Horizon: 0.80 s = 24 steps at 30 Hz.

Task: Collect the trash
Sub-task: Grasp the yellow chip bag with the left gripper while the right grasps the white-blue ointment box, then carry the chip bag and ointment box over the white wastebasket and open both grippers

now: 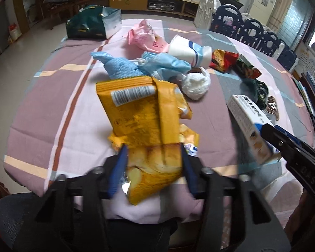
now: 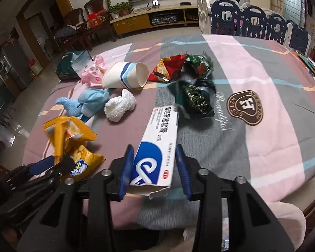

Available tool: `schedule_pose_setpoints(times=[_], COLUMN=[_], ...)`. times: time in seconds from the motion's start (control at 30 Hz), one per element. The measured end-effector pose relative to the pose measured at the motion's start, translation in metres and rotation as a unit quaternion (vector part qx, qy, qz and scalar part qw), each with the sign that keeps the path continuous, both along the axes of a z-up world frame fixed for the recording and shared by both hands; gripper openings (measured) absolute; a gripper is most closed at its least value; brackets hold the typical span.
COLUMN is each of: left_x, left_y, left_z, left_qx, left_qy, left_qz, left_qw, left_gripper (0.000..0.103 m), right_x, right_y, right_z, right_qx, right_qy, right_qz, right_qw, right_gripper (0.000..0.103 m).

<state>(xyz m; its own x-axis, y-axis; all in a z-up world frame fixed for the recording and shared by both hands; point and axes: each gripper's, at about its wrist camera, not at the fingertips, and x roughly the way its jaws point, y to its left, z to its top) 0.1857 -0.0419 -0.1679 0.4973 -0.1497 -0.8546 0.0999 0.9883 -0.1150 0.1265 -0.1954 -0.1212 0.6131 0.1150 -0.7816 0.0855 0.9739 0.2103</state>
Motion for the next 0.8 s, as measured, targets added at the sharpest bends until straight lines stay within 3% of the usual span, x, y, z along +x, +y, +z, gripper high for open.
schedule_pose_setpoints(times=[0.17,0.37,0.43,0.53,0.8], left_x=[-0.003,-0.004,-0.004,-0.006,-0.007], left_y=[0.003,0.01,0.011,0.012,0.019], left_z=[0.003,0.008,0.009,0.013,0.017], left_qx=[-0.016,-0.028,-0.032,-0.038,-0.052], left_qy=[-0.01,-0.02,-0.026,-0.037,-0.047], left_qz=[0.005,0.016,0.017,0.019,0.03], left_qw=[0.9998,0.9993,0.999,0.9984,0.9971], left_gripper=[0.025,0.023,0.023,0.023,0.023], right_x=[-0.007,0.007,0.012,0.015,0.022], right_y=[0.004,0.011,0.012,0.014,0.023], right_z=[0.007,-0.015,-0.024,-0.029,-0.045], right_qx=[-0.009,-0.021,-0.019,-0.027,-0.067], right_qy=[-0.004,0.029,0.043,0.042,0.065], right_qz=[0.008,0.004,-0.004,-0.016,-0.013], right_qw=[1.0,0.999,0.999,0.999,0.996], right_gripper=[0.027,0.027,0.035,0.061,0.059])
